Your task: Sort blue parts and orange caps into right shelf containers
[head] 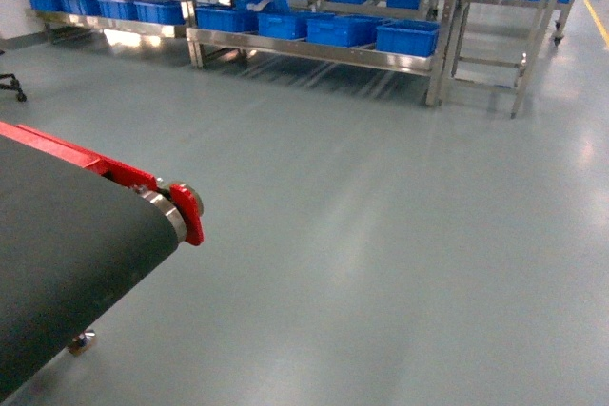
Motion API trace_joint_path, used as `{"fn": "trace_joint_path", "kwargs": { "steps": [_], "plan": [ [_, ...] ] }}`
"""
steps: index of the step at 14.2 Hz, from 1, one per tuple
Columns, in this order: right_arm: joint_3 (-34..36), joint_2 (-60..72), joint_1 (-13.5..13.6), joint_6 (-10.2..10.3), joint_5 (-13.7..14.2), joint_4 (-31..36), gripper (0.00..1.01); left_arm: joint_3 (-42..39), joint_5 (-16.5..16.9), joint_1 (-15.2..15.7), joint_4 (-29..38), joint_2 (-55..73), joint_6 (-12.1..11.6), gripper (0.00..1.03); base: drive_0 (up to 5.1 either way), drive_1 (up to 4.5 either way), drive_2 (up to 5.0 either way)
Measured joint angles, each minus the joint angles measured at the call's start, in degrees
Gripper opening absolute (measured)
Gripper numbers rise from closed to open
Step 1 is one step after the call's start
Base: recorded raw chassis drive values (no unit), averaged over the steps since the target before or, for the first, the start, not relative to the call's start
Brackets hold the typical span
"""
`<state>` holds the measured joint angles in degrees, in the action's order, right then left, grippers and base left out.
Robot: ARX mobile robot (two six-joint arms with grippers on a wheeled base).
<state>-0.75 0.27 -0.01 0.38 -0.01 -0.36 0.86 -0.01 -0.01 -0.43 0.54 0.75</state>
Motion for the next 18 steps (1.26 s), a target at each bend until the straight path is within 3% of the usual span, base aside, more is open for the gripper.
{"fn": "trace_joint_path", "kwargs": {
  "steps": [18],
  "plan": [
    [0.0, 0.0, 0.0, 0.0, 0.0, 0.0, 0.44, 0.0, 0.0, 0.0, 0.0, 0.0, 0.0, 0.44, -1.6, -1.57, -1.6]
  ]
}}
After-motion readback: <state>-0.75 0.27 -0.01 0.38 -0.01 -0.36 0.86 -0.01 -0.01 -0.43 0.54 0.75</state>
